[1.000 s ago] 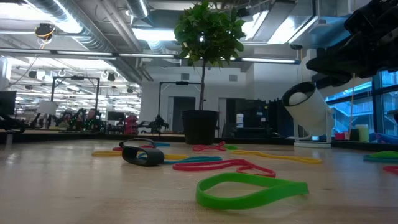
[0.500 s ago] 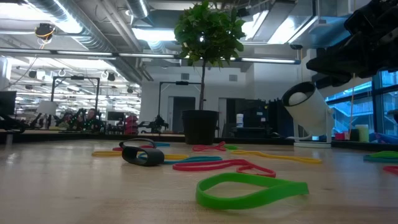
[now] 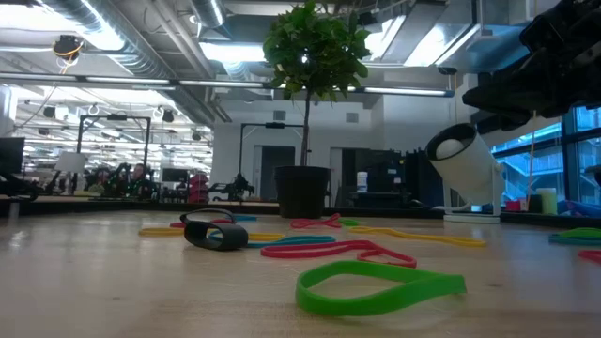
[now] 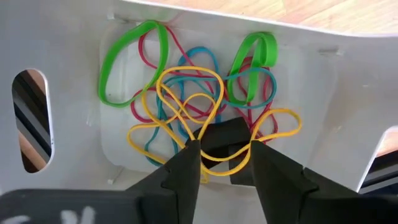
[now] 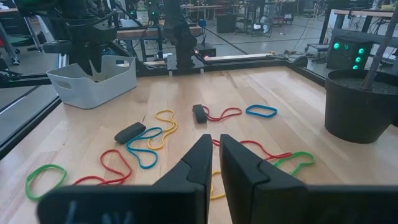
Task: Pick and place rubber bands into bin
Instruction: Put the green rubber band into the gray bin
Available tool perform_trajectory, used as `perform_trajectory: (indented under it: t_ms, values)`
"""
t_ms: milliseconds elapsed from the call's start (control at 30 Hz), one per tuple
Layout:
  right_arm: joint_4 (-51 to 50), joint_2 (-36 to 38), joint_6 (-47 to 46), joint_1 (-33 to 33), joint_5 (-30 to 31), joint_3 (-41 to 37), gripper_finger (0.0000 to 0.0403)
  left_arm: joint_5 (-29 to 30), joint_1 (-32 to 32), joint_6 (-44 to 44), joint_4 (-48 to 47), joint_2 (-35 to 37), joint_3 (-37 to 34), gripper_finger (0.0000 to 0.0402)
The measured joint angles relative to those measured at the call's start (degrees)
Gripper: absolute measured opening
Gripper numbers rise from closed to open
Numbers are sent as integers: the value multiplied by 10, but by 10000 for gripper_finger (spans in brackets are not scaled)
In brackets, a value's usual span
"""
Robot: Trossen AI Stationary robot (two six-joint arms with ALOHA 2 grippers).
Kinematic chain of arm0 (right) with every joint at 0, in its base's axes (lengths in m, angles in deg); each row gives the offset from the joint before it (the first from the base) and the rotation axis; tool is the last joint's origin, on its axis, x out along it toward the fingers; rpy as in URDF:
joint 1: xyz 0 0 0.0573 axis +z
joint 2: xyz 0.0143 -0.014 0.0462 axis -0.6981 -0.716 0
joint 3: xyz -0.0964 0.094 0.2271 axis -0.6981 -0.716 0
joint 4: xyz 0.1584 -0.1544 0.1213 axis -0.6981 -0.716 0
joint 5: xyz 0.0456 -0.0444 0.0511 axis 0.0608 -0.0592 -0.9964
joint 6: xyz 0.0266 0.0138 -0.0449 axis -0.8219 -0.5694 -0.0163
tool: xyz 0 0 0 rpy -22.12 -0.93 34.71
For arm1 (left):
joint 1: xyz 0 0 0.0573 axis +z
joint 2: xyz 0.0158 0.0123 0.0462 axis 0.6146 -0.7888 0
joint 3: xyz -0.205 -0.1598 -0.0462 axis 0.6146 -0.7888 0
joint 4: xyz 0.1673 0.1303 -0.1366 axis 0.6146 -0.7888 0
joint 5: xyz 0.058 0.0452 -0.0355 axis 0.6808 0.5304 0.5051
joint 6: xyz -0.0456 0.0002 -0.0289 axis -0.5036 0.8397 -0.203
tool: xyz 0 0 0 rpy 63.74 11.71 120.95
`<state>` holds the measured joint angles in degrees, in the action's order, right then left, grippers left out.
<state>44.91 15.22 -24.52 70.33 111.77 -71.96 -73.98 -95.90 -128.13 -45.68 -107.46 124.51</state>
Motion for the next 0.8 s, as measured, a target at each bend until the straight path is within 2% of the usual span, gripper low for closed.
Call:
perform_trajectory:
  t_ms: [467, 800]
  values:
    - [0, 0, 0, 0, 0, 0, 36, 4, 0, 7, 17, 0, 0, 143]
    - [0, 0, -1, 0, 0, 0, 35, -23, 9, 43, 43, 1, 0, 150]
